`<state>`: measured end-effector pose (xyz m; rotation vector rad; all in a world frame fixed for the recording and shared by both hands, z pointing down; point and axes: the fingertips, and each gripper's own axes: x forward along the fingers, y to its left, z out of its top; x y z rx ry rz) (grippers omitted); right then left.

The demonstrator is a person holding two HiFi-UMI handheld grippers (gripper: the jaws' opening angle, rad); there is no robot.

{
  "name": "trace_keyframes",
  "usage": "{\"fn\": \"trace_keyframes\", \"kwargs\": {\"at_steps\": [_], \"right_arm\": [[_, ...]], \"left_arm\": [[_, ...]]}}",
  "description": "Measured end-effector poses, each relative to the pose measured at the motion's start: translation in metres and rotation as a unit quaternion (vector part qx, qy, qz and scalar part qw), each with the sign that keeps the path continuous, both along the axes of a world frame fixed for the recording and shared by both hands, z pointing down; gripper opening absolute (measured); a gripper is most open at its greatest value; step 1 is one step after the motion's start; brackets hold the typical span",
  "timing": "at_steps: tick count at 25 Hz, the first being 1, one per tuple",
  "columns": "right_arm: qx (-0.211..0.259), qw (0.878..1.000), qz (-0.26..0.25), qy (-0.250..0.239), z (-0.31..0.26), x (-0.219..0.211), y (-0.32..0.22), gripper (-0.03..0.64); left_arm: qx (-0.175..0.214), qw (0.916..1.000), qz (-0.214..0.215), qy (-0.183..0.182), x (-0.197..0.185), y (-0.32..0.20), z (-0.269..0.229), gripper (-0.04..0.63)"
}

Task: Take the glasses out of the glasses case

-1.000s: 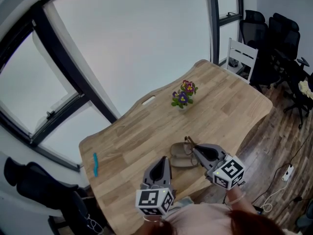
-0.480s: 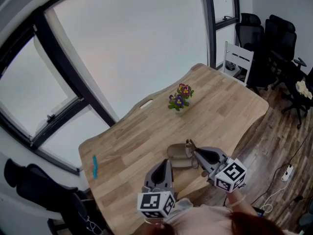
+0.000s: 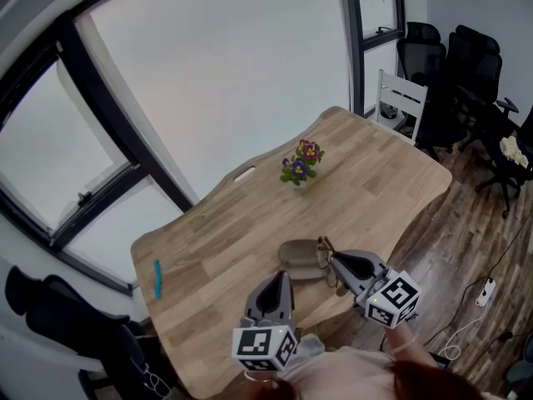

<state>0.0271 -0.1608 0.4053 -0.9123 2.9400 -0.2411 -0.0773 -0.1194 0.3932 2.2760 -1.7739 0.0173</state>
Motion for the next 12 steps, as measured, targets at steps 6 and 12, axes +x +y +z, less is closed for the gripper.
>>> {"fn": "trace_keyframes", "kwargs": {"at_steps": [6,12], "right_arm": [[0.002,1.000,0.000,-0.003,-0.004,0.006,0.008,0.012],[0.012,1.000,0.000,-0.006,-0.008,0.011,0.013,0.012]], "left_arm": [[-0.002,1.0000,0.002,0.001,0.006,0.005,-0.001,0.001],[-0.004,1.0000,0.005,-0.002,0.013,0.011,-0.002,0.000]]}}
